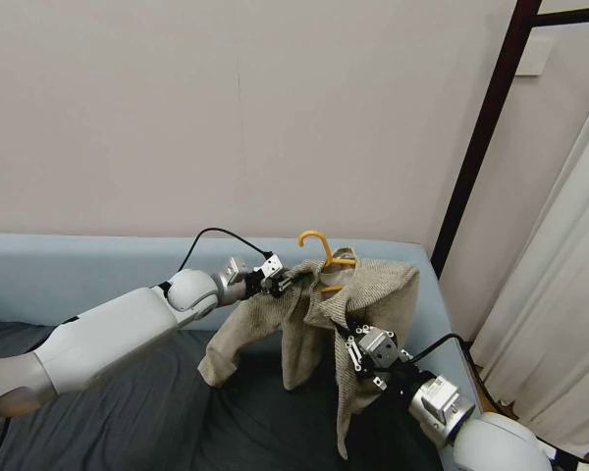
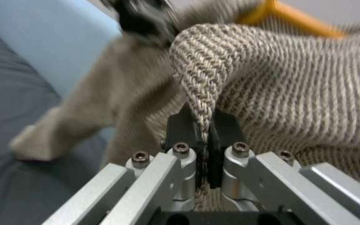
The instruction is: Pick up the clothes from the sofa and hang them on the clothes hanger.
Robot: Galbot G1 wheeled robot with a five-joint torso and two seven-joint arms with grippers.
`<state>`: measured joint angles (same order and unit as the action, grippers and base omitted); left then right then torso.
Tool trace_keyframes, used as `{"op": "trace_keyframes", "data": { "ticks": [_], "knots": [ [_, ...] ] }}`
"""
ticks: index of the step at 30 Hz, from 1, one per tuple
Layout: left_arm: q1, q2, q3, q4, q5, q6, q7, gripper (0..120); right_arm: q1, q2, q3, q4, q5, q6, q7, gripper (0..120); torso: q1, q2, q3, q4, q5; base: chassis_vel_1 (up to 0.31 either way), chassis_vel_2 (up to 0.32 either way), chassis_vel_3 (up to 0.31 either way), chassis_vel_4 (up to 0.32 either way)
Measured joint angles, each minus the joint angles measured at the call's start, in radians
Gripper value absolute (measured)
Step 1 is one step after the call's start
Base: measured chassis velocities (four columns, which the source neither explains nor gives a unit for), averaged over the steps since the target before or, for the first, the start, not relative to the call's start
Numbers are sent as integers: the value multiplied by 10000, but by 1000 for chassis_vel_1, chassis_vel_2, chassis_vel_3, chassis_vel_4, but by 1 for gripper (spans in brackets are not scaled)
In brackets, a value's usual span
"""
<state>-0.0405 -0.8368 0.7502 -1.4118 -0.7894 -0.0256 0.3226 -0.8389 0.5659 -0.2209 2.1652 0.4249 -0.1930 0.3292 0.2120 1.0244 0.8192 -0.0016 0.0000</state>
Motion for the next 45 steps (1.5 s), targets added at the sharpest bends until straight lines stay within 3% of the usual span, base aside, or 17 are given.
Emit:
{"op": "trace_keyframes", "data": {
  "ticks": [9, 18, 21, 23, 29, 34, 42, 44, 45],
  "knots": [
    [216, 575, -222, -716, -146, 13, -95, 0, -29, 386, 18, -442, -93, -128, 413, 4, 0, 0, 0, 3, -2, 0, 0, 0, 0],
    [348, 771, -427, -812, 10, -22, -191, 0, -920, 202, 233, 262, -383, -85, 189, 40, 0, 0, 0, 0, -3, 0, 0, 0, 0],
    [311, 794, -430, -813, 32, -26, -221, 0, -1190, 116, 348, 443, -479, -80, 205, 47, 0, 0, 0, 0, -2, 0, 0, 0, 0],
    [271, 816, -430, -810, 53, -31, -279, 0, -1465, 44, 485, 704, -457, -105, 413, 59, 0, 0, -1, 0, 0, 0, 0, 0, 0],
    [264, 837, -429, -802, 90, -32, -413, 0, -1732, -52, 678, 1044, -221, -352, 838, 74, -1, 0, 0, 0, -2, 0, 0, 0, 0],
    [280, 939, -446, -915, 109, -32, -563, 0, -1659, -72, 785, 1237, 244, -801, 1692, 97, 0, 1, 0, -1, -1, 0, 0, 0, 0],
    [454, 1013, -411, -1141, 261, -7, -905, 0, -41, 332, 455, 1051, 2519, -1422, 3619, 100, 0, 0, 0, 2, -1, 0, 0, 0, 0],
    [467, 1013, -299, -1232, 316, 54, -1057, 0, 908, 607, 274, 998, 3956, -1533, 4194, 93, 0, 0, 0, 3, -2, 0, 0, 0, 0],
    [467, 1013, -299, -1232, 316, 54, -1057, 0, 908, 607, 274, 998, 3956, -1533, 4194, 93, 0, 0, 0, 3, -2, 0, 0, 0, 0]
  ]
}}
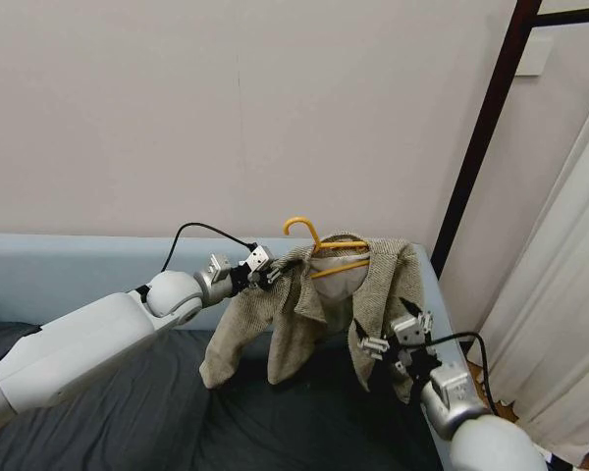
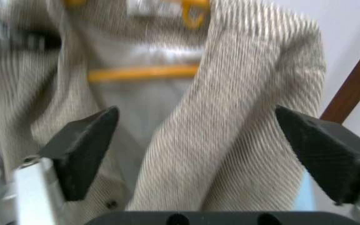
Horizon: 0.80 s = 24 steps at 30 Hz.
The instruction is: Pick up the clothes from the sofa and hang them on the clothes hanger.
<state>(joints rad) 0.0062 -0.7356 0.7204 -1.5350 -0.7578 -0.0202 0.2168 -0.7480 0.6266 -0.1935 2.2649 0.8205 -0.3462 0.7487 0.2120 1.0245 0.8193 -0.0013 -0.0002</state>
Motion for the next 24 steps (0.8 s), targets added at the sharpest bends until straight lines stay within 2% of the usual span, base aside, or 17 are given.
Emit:
{"op": "trace_keyframes", "data": {
  "ticks": [4, 7, 10, 14, 15, 19, 20, 24],
  "knots": [
    [-57, -21, 240, -109, 32, 93, -141, 0, 890, 501, -216, -238, 1906, -80, 869, 100, 0, 0, 0, -1, -1, 0, 0, 0, 0],
    [-111, -24, 328, -146, 33, 125, -174, 0, 987, 690, -235, -388, 2388, -102, 1159, 100, 0, 0, 0, -1, 1, 0, 0, 0, 0],
    [-162, -43, 391, -171, 31, 150, -202, 0, 998, 824, -252, -547, 2638, -115, 1375, 93, 0, 0, 0, -3, 1, 0, 0, 0, 0],
    [-241, -56, 511, -205, 9, 160, -208, 0, 1058, 971, -288, -888, 2691, -140, 1658, 75, 0, 0, 0, -3, 2, 0, 0, 0, 0],
    [-241, -56, 511, -205, 9, 160, -208, 0, 1058, 971, -288, -888, 2691, -140, 1658, 75, 0, 0, 0, -3, 2, 0, 0, 0, 0],
    [-236, -42, 530, -232, 6, 161, -200, 0, 1171, 1016, -337, -1229, 2476, -271, 1894, 57, 0, 0, 0, -2, 2, 0, 0, 0, 0],
    [-236, -42, 530, -232, 6, 161, -200, 0, 1171, 1016, -337, -1229, 2476, -271, 1894, 57, 0, 0, 0, -2, 2, 0, 0, 0, 0],
    [-166, -14, 493, -239, 5, 161, -172, 0, 1245, 1051, -383, -1400, 2403, -346, 2010, 36, 0, 0, 0, -3, 1, 0, 0, 0, 0]
  ]
}}
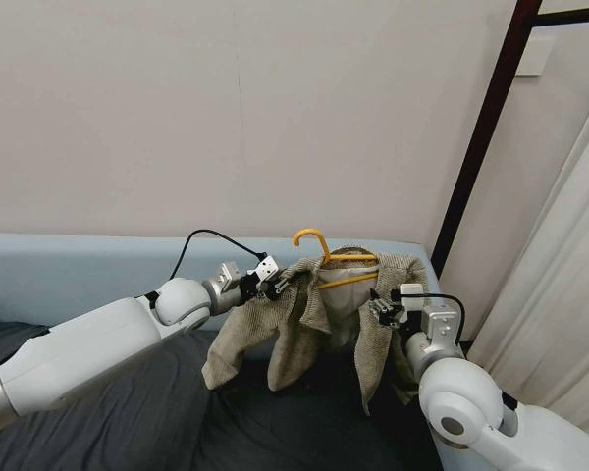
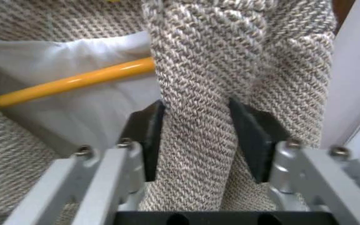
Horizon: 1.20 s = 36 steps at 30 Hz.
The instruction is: Pick up the clothes from the sofa and hang them on the clothes hanger.
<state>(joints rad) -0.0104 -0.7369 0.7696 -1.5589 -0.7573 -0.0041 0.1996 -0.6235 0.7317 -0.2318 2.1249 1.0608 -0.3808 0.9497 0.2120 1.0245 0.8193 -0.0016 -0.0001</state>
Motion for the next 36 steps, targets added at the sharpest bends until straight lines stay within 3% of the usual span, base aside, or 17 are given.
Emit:
{"op": "trace_keyframes", "data": {
  "ticks": [6, 10, 26, 36],
  "knots": [
    [69, 18, -38, -21, 0, -5, 12, 0, 37, 71, -32, -110, -14, -29, 29, 22, 0, 0, 0, 1, 0, 0, 0, 0, 0],
    [91, 22, -69, -33, 5, -9, 12, 0, 41, 95, -47, -109, -70, 2, 16, 1, 0, 0, 0, 1, 0, 0, 0, 0, 0],
    [97, 5, -93, 149, 415, -58, 79, 0, -340, -427, 90, 431, -1278, 126, -715, 0, 0, 0, 0, 0, 1, 0, 0, 0, 0],
    [-271, -185, 411, 295, 1176, -87, 318, 0, 814, -909, -778, 1159, -1499, 55, -1634, 0, 0, 0, 0, 2, 0, 0, 0, 0, 0]
  ]
}}
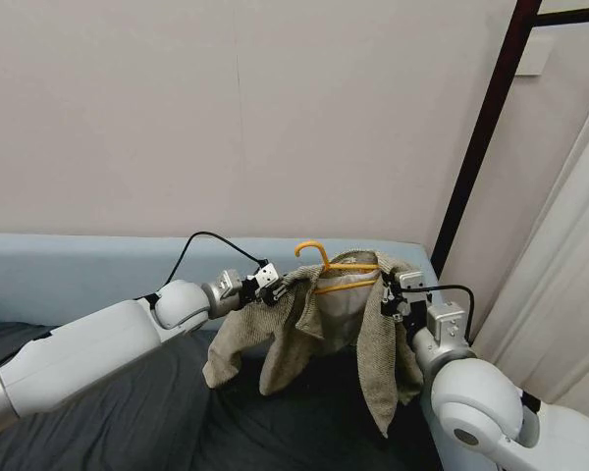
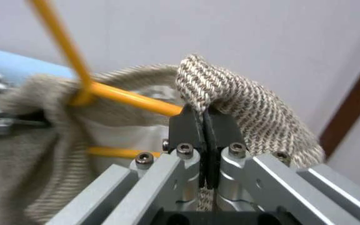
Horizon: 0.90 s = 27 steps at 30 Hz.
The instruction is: Pick up the clothes from the sofa and hang them on the clothes hanger.
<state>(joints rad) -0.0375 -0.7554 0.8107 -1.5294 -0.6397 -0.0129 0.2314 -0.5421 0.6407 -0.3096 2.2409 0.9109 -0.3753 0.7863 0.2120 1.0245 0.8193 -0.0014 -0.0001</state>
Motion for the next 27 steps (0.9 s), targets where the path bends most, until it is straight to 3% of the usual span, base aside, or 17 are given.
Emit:
{"op": "trace_keyframes", "data": {
  "ticks": [9, 26, 27],
  "knots": [
    [-556, -602, 542, 403, -166, 161, 11, 0, 1031, 476, -1586, -54, -256, -187, -675, 0, 0, 0, 1, -1, 0, 0, 0, 0, 0],
    [-651, -279, 216, 311, -1093, 32, 136, 0, -5, 470, -1465, -437, -1055, -308, -1173, 0, 1, 0, 0, -1, 0, 0, 0, 0, 0],
    [-647, -244, 206, 277, -1093, 14, 143, 0, -30, 472, -1461, -436, -1061, -310, -1194, 4, 1, 0, 0, -1, 0, 0, 0, 0, 0]
  ]
}}
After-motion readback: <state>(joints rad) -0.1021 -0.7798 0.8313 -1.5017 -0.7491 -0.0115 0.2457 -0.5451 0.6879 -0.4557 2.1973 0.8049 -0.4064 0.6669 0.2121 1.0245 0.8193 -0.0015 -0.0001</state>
